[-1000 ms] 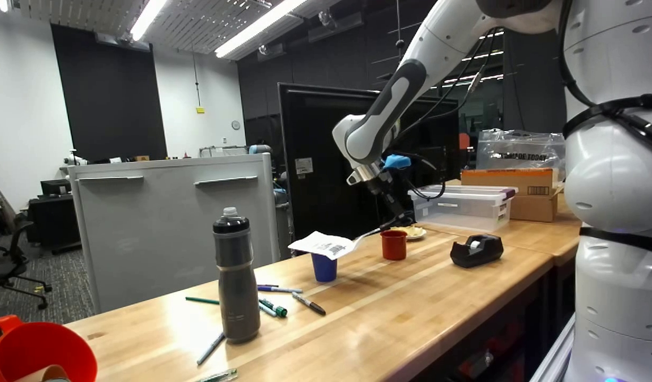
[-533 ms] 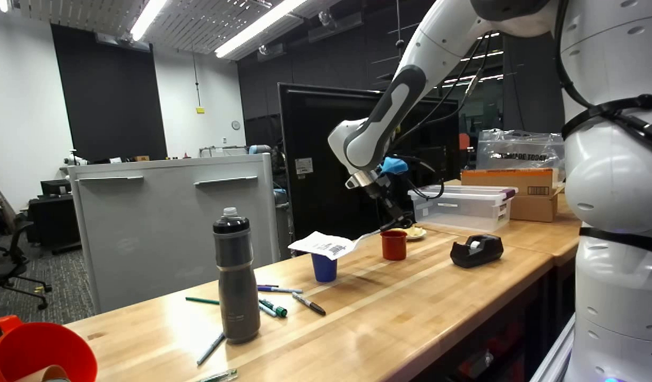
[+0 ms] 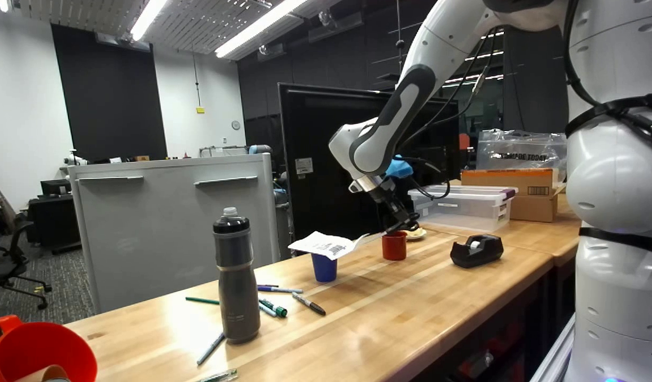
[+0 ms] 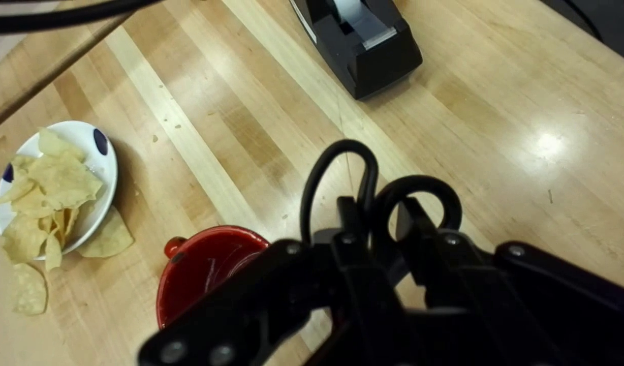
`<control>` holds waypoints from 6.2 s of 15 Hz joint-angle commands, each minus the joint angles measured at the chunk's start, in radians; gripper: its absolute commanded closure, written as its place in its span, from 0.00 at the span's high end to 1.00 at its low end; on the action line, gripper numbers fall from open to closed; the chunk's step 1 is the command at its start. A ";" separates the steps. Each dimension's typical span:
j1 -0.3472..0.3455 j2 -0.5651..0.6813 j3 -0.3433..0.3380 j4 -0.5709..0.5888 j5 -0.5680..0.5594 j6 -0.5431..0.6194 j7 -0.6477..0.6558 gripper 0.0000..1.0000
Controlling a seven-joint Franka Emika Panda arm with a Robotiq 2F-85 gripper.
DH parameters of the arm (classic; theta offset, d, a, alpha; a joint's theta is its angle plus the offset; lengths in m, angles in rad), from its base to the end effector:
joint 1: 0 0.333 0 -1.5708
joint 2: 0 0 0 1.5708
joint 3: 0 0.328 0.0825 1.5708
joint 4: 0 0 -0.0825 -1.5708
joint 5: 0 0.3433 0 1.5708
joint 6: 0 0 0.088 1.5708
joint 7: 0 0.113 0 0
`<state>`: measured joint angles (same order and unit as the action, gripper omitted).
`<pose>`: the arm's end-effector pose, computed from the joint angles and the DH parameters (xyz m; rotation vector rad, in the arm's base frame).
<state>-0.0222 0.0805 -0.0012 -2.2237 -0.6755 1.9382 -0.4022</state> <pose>0.4702 -0.0572 0.3598 2.4046 0.9439 -0.6227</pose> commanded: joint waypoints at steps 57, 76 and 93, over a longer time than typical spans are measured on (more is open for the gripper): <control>0.020 0.020 0.016 -0.061 -0.607 -0.371 1.070 0.06; 0.012 0.256 -0.001 0.165 -0.615 -0.691 1.025 0.06; 0.024 0.392 -0.010 0.273 -0.694 -0.975 1.025 0.06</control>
<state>-0.0142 0.4426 0.0024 -1.9712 -1.3287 1.0200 0.6399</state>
